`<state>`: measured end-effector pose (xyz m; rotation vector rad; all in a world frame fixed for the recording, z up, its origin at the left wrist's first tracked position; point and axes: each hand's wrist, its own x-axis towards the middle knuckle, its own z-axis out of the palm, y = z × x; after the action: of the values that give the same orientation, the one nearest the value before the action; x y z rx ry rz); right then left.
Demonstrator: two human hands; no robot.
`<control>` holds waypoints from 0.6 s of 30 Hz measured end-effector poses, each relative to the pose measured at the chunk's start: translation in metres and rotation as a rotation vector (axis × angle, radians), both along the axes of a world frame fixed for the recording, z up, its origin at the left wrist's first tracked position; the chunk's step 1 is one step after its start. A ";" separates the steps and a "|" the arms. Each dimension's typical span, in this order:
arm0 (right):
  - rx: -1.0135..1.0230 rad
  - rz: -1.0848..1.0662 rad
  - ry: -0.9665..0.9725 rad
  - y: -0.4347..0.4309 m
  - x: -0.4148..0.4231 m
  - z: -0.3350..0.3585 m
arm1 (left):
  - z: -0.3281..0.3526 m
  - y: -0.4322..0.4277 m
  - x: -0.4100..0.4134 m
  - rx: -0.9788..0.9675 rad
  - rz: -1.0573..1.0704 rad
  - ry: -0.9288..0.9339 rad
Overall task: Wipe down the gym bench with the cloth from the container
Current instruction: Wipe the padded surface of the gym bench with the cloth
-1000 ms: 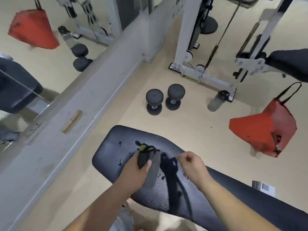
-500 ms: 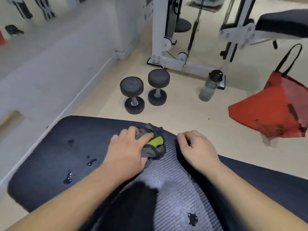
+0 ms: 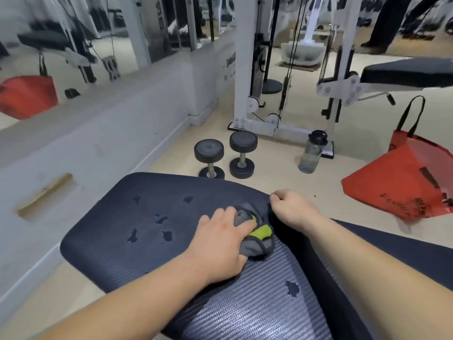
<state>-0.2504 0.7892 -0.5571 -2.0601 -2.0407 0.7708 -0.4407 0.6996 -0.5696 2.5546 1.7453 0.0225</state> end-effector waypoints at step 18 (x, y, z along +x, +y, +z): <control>0.043 -0.022 -0.240 0.007 -0.021 0.005 | -0.002 0.040 -0.071 -0.048 -0.144 -0.045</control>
<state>-0.2717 0.7965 -0.5522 -2.2412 -2.1276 0.4917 -0.5113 0.7397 -0.5716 2.6168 1.5243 0.0321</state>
